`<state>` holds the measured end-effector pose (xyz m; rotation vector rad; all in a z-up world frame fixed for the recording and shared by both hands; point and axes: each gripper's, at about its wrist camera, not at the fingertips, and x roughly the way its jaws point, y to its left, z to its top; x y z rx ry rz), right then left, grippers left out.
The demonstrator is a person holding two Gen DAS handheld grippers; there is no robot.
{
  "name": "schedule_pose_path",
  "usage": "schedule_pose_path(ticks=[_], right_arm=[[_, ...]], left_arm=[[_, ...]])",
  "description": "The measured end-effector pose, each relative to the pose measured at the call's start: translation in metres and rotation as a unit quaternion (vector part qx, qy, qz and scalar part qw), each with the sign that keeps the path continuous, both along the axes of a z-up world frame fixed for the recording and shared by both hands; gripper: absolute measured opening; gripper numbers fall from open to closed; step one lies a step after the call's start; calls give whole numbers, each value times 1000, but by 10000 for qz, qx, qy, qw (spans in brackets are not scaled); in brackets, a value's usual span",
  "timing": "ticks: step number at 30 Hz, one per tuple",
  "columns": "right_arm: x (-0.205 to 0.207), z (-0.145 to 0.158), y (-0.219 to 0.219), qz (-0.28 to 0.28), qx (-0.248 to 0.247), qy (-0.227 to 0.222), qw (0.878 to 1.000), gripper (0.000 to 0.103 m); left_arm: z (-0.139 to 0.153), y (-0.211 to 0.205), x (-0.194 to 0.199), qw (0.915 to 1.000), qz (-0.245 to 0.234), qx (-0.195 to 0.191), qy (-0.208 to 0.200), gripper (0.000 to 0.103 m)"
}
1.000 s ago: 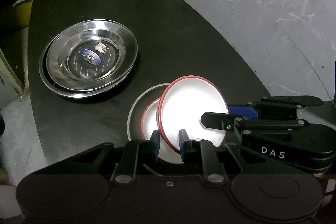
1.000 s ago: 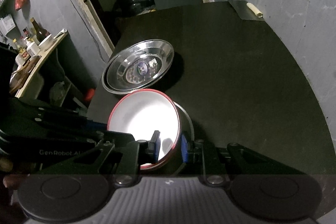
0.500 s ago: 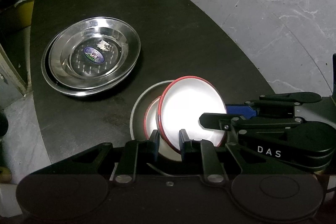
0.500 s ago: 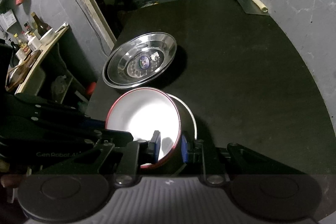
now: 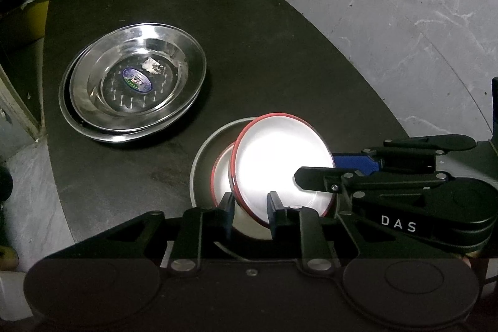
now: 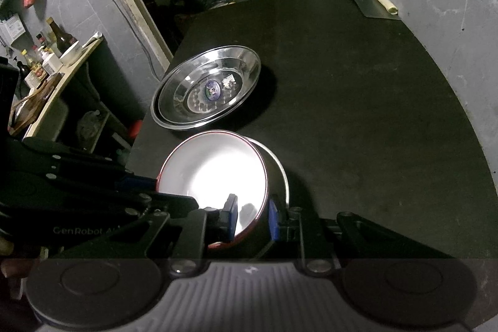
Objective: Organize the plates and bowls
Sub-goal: 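Lower the second white bowl into the first white bowl with the left gripper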
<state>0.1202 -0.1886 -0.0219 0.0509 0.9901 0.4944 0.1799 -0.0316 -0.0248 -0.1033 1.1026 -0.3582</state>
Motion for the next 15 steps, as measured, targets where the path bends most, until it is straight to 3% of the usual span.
schedule_pose_path(ticks=[15], right_arm=[[2, -2, 0, 134, -50, 51, 9999, 24]], left_arm=[[2, 5, -1, 9999, 39, -95, -4, 26]])
